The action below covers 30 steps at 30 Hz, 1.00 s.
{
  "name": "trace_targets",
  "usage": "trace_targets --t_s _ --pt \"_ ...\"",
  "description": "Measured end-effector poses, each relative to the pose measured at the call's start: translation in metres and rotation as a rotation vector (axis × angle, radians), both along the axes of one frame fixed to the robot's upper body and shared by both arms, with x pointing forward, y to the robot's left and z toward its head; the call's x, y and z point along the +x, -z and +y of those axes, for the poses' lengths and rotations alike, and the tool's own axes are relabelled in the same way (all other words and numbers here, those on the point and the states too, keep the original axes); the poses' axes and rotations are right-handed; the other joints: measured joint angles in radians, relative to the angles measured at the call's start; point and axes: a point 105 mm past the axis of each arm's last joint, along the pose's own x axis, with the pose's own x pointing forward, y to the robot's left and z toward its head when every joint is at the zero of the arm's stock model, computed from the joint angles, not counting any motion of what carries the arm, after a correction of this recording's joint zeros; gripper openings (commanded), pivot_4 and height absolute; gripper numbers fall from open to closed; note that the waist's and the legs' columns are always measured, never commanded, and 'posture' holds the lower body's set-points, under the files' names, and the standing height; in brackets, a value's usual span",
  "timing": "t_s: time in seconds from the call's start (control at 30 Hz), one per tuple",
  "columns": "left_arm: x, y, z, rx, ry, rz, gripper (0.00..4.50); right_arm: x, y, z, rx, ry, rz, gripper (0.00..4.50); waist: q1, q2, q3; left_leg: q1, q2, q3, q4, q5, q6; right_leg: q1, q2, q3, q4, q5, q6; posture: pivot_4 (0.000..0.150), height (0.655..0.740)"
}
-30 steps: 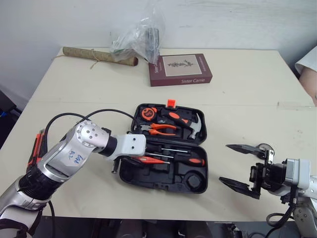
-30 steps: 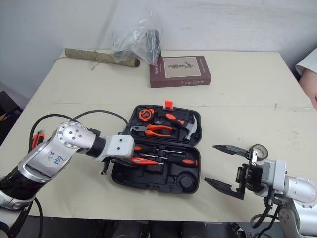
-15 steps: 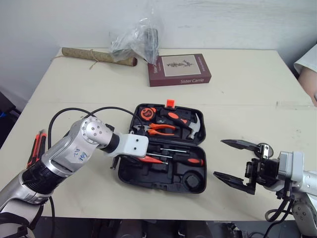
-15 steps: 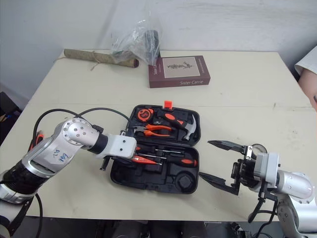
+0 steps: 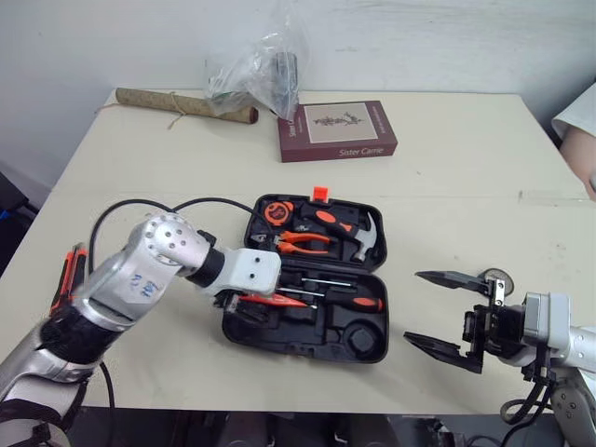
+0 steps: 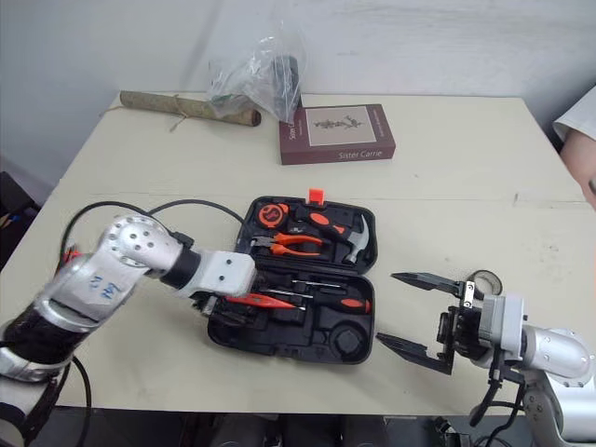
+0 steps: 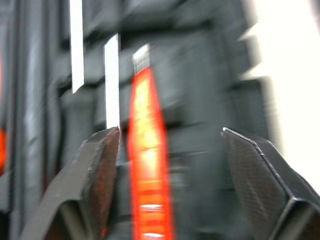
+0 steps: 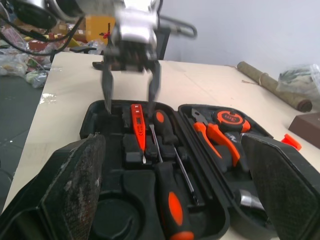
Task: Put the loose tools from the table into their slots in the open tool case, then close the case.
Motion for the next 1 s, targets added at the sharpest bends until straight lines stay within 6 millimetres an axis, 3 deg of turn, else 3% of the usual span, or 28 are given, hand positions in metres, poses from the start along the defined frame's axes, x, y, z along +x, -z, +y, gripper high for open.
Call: trace_targets --t_s 0.1,0.2,0.37,0.5,0.7,1.0 --pt "0.003 -0.022 0.009 -0.018 -0.031 -0.049 3.14 -0.001 0.003 -0.002 -0.004 -0.008 0.005 4.50 0.002 0.000 0.000 0.001 0.000 0.000 0.000 0.000 0.000 0.001 0.000 0.000 0.000 0.000 0.000 0.150 0.7400" --pt "0.017 -0.030 0.008 -0.166 -0.066 -0.100 2.33 -0.002 0.009 -0.005 0.000 -0.011 0.014 4.50 0.005 0.000 0.000 0.000 -0.001 -0.001 0.001 0.000 0.000 0.001 -0.001 0.000 0.001 0.000 0.000 0.150 0.7400" --pt "0.025 -0.002 0.014 -0.373 -0.128 -0.053 0.03 -0.007 0.023 -0.013 0.005 -0.011 0.039 4.50 0.000 0.000 0.000 0.000 0.000 -0.001 0.002 0.000 0.000 0.001 -0.001 0.000 0.005 0.000 0.000 0.150 0.7400" --pt "0.022 0.024 0.019 -0.450 -0.174 -0.026 0.03 -0.009 0.029 -0.018 0.000 -0.010 0.043 4.50 -0.001 0.000 0.000 0.000 0.000 -0.001 0.003 0.000 0.000 0.001 -0.001 0.000 0.004 0.000 0.000 0.150 0.7400" --pt "0.015 0.046 0.021 -0.530 -0.202 -0.002 0.03 -0.007 0.030 -0.021 0.001 0.000 0.034 4.50 0.003 0.000 0.000 0.000 0.000 -0.001 0.004 0.000 0.001 0.001 -0.003 0.000 0.004 0.000 0.000 0.150 0.7400" --pt "0.031 0.059 0.024 -0.567 -0.274 -0.030 0.03 -0.003 0.020 -0.014 0.008 -0.012 0.003 4.50 0.003 0.000 0.000 0.001 0.000 -0.001 0.004 0.000 0.001 0.001 -0.003 0.000 0.005 0.000 0.000 0.150 0.7400"
